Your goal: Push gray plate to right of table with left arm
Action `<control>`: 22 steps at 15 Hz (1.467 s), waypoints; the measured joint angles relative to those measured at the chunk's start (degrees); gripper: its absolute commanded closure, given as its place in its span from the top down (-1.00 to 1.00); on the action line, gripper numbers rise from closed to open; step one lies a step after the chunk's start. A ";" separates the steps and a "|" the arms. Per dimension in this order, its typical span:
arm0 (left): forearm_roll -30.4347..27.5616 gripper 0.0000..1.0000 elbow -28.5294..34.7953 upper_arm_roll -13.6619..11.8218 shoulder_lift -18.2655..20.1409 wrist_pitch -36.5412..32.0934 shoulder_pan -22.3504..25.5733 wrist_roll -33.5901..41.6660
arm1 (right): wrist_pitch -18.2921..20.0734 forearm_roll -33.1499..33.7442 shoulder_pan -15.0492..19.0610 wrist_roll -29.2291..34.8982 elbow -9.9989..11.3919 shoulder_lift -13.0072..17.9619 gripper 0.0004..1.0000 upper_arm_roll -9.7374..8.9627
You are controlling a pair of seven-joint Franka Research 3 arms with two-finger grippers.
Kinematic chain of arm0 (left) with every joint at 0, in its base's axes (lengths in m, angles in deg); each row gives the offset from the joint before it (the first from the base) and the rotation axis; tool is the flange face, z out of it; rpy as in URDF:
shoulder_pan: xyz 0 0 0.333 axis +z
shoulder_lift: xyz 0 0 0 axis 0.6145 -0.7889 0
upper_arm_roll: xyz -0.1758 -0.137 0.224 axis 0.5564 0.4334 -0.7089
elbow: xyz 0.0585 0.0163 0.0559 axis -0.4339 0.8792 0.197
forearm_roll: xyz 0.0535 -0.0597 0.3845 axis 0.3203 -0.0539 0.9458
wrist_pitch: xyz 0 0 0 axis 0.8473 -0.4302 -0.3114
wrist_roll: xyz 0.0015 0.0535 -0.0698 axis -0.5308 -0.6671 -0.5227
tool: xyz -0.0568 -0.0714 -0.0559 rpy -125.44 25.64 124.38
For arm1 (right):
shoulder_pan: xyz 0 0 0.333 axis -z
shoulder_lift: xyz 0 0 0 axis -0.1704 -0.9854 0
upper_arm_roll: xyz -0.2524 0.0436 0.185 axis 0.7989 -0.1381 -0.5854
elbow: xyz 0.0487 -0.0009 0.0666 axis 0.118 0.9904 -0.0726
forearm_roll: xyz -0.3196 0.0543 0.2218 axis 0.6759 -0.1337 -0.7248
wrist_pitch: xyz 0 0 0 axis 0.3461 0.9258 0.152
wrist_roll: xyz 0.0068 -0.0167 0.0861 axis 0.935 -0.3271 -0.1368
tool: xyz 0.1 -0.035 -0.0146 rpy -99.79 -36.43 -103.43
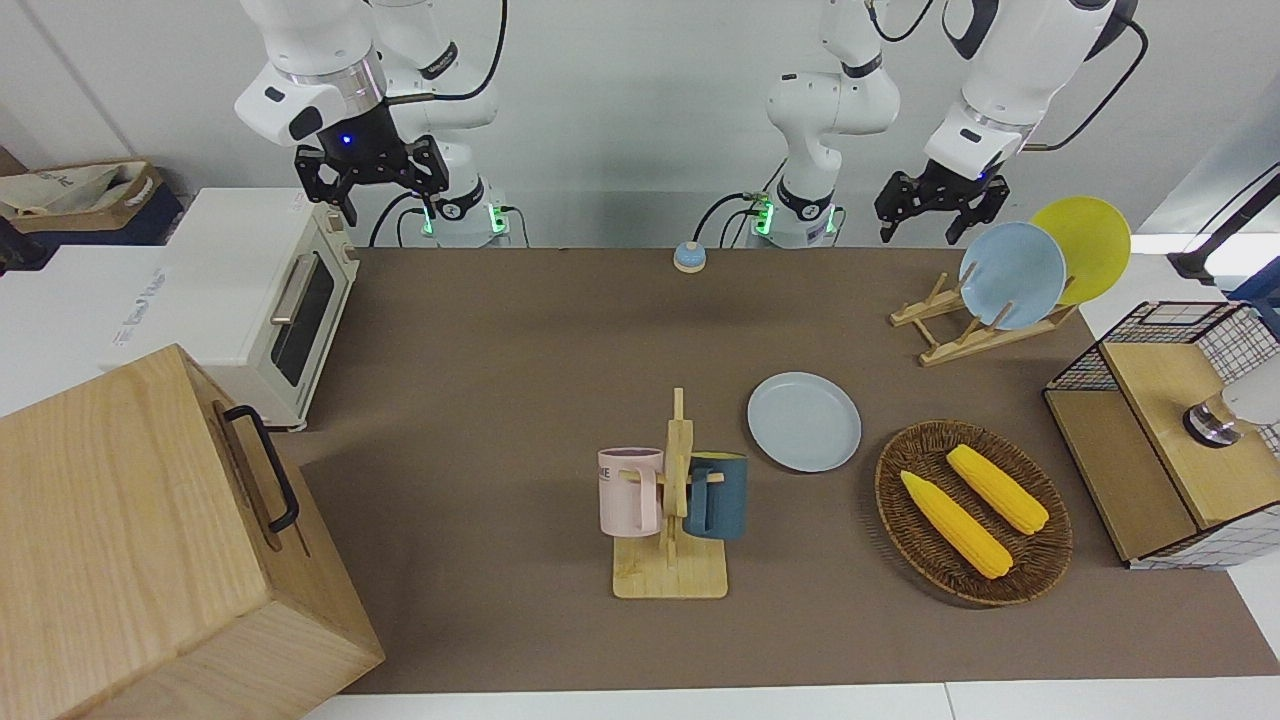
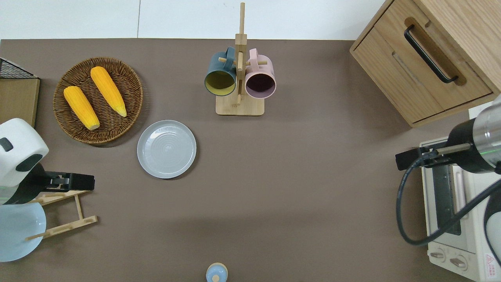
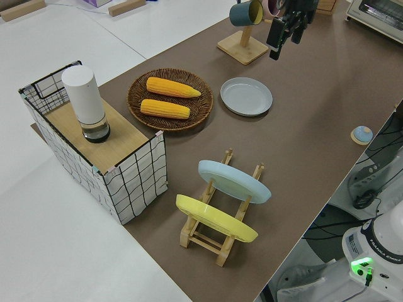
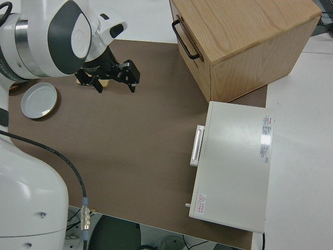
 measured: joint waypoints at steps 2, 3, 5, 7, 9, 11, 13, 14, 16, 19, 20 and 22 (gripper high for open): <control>0.00 1.00 0.01 0.00 0.00 -0.17 0.00 -0.40 | 0.00 0.00 0.00 0.00 0.00 0.00 0.97 0.00; 0.00 1.00 0.01 -0.01 0.00 -0.21 0.00 -0.40 | 0.00 0.00 0.00 0.00 0.00 0.00 0.97 0.00; 0.00 1.00 0.01 -0.06 0.00 -0.32 0.00 -0.40 | 0.00 0.00 0.00 0.00 0.00 0.00 0.97 0.00; 0.00 1.00 0.01 -0.07 0.00 -0.62 0.00 -0.44 | 0.00 0.00 0.00 0.00 0.00 0.00 0.97 0.00; 0.00 1.00 0.01 -0.07 0.00 -1.10 0.00 -0.49 | 0.00 0.00 0.00 0.00 0.00 0.00 0.97 0.00; 0.00 1.00 0.03 -0.07 0.00 -1.47 0.00 -0.52 | 0.00 0.00 0.00 0.00 0.00 0.00 0.97 0.00; 0.00 1.00 0.03 -0.09 0.00 -1.84 0.00 -0.53 | 0.00 0.00 0.00 0.00 0.00 0.00 0.97 0.00; 0.00 1.00 0.03 -0.12 0.00 -1.89 0.00 -0.55 | 0.00 0.00 0.00 0.00 0.00 0.00 0.97 0.00; 0.00 1.00 0.03 -0.19 0.00 -1.92 0.01 -0.62 | 0.00 0.00 0.00 0.00 0.00 0.00 0.97 0.00; 0.00 1.00 0.09 -0.46 0.00 -1.93 0.04 -0.78 | 0.00 0.00 0.00 0.00 0.00 0.00 0.97 0.00; 0.00 0.99 0.14 -0.53 0.00 -1.93 0.06 -1.22 | 0.00 0.00 0.00 0.00 0.00 0.00 0.97 0.00; 0.00 0.99 0.24 -0.61 -0.01 -1.93 0.07 -3.15 | 0.00 0.00 0.00 0.00 0.00 0.00 0.97 0.00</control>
